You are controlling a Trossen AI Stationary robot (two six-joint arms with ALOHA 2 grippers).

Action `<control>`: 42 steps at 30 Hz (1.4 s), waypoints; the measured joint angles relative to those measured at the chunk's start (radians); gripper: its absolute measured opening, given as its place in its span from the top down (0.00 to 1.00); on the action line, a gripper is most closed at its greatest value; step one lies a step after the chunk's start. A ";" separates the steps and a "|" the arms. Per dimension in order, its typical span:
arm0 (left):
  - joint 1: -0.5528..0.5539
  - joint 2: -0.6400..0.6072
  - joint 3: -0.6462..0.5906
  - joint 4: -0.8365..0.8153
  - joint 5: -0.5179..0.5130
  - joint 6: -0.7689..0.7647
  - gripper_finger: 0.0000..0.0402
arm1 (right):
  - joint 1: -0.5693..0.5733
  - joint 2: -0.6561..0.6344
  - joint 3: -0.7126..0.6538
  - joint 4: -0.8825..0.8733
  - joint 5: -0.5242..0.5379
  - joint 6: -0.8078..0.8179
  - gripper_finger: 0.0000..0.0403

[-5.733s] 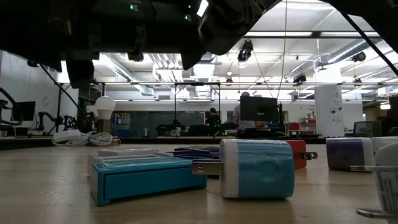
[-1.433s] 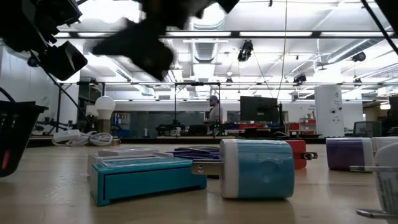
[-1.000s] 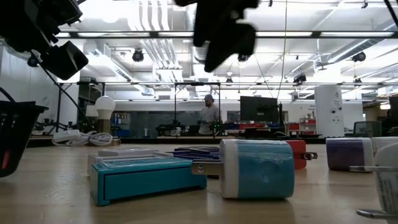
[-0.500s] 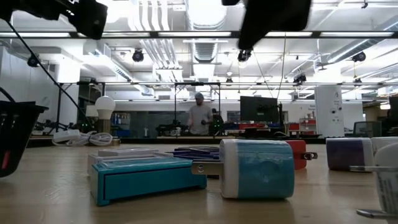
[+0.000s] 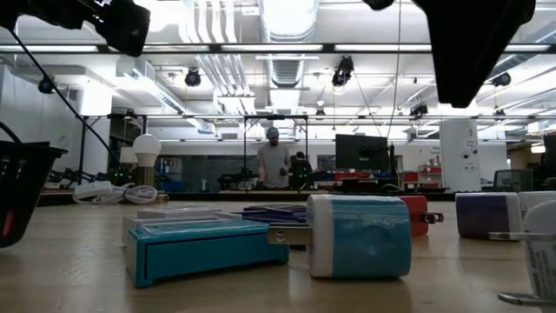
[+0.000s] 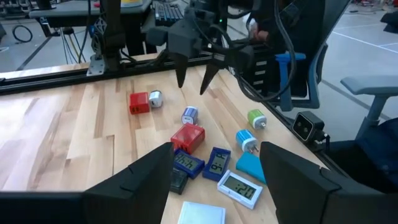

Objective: Pick & Place Office items
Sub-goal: Put the purple charger adapter into the black basket

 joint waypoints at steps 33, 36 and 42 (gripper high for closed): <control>0.001 0.000 -0.028 0.004 0.000 0.004 0.39 | -0.042 -0.006 -0.195 0.206 -0.110 -0.238 0.48; 0.001 0.000 -0.028 0.004 0.000 0.004 0.39 | -0.048 -0.009 -0.215 0.209 -0.123 -0.275 0.48; 0.001 0.000 -0.028 0.004 0.000 0.004 0.39 | -0.055 -0.023 -0.280 0.245 -0.197 -0.237 0.48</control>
